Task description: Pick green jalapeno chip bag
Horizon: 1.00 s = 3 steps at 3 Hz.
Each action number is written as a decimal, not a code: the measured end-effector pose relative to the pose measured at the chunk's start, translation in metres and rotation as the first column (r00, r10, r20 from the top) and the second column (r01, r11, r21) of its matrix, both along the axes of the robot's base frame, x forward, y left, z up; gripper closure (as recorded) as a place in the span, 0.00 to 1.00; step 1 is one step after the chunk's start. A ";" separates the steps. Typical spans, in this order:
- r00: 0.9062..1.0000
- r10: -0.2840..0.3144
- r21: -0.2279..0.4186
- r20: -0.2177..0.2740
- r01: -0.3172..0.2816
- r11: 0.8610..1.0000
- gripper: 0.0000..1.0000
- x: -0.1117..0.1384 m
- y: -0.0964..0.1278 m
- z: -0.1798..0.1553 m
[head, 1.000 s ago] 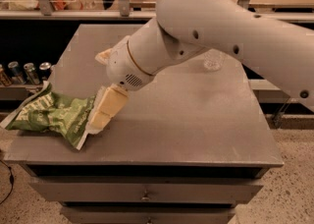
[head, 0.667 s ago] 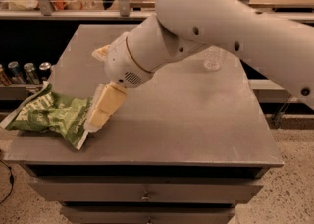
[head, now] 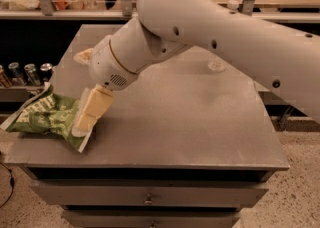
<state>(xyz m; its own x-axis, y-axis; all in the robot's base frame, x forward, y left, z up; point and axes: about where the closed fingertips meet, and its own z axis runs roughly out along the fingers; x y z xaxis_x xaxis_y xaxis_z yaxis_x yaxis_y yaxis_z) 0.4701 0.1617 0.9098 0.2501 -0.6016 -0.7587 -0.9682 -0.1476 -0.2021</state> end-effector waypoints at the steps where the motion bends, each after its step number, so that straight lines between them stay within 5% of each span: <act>1: 0.999 0.026 -0.006 -0.021 -0.026 1.000 0.00 -0.002 0.014 -0.017; 2: 0.998 0.030 -0.010 -0.057 -0.031 0.999 0.00 -0.006 0.021 -0.039; 3: 0.996 0.022 -0.009 -0.088 -0.023 1.000 0.17 -0.008 0.022 -0.054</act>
Offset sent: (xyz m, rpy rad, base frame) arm -0.0065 0.0252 -0.0682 -0.0176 0.1086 0.0268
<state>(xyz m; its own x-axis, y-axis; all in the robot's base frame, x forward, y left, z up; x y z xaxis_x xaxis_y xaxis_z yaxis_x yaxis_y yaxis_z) 0.4617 0.1840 0.8555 0.1962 -0.6044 -0.7721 -0.9785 -0.1716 -0.1143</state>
